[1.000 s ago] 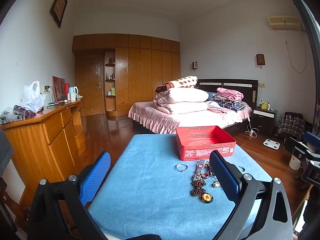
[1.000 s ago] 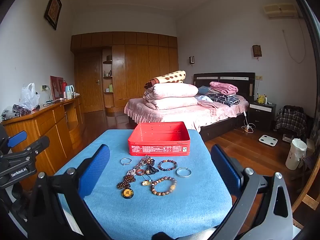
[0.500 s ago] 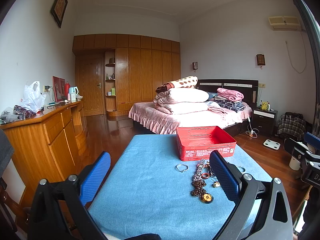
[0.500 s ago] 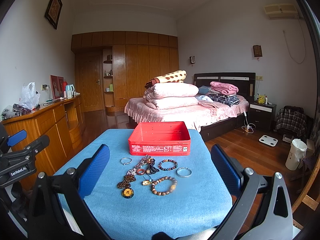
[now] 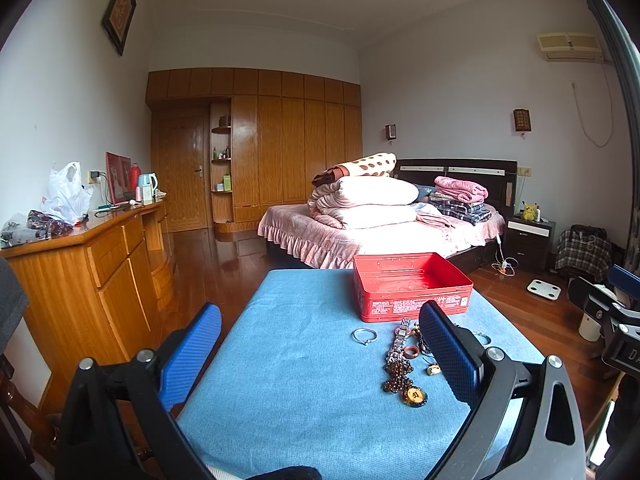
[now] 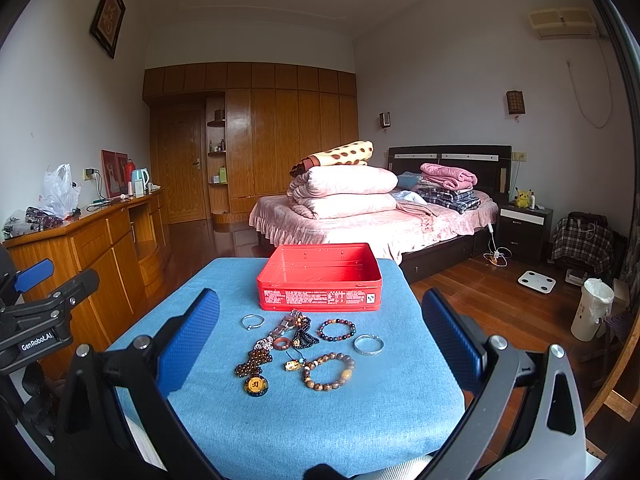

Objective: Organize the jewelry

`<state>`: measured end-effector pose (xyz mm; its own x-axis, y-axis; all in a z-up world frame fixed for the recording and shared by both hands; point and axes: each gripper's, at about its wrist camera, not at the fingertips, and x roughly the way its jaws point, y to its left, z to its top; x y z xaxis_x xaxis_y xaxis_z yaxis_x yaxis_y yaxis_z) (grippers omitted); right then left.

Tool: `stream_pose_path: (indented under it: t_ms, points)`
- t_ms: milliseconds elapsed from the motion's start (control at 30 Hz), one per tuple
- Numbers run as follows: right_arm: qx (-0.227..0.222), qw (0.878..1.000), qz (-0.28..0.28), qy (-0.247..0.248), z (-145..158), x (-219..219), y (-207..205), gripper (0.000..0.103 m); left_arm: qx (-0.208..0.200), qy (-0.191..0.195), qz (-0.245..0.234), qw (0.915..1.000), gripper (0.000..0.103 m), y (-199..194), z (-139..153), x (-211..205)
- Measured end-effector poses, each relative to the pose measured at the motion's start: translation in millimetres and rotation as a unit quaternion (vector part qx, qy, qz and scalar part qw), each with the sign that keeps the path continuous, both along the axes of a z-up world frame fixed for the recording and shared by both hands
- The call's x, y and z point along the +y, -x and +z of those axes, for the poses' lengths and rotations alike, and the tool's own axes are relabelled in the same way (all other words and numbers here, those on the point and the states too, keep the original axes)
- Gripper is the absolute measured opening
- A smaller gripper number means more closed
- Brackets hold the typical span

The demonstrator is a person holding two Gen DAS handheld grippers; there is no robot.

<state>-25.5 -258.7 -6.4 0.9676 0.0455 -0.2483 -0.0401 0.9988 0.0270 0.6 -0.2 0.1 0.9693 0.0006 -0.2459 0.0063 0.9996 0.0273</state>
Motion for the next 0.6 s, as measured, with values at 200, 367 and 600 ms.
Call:
stream_pose_path:
  t_ms: [200,367,600]
  points:
    - [0.0,1.0,0.0,0.001,0.4,0.2,0.2,0.098,0.0,0.001,0.0,1.0,0.097,0.0,0.2,0.0]
    - [0.0,1.0,0.0,0.001,0.4,0.4,0.2,0.098,0.0,0.0,0.0,1.0,0.097,-0.7,0.2,-0.7]
    - [0.0,1.0,0.0,0.001,0.4,0.4,0.4,0.098,0.0,0.001,0.001,1.0,0.097,0.2,0.0,0.2]
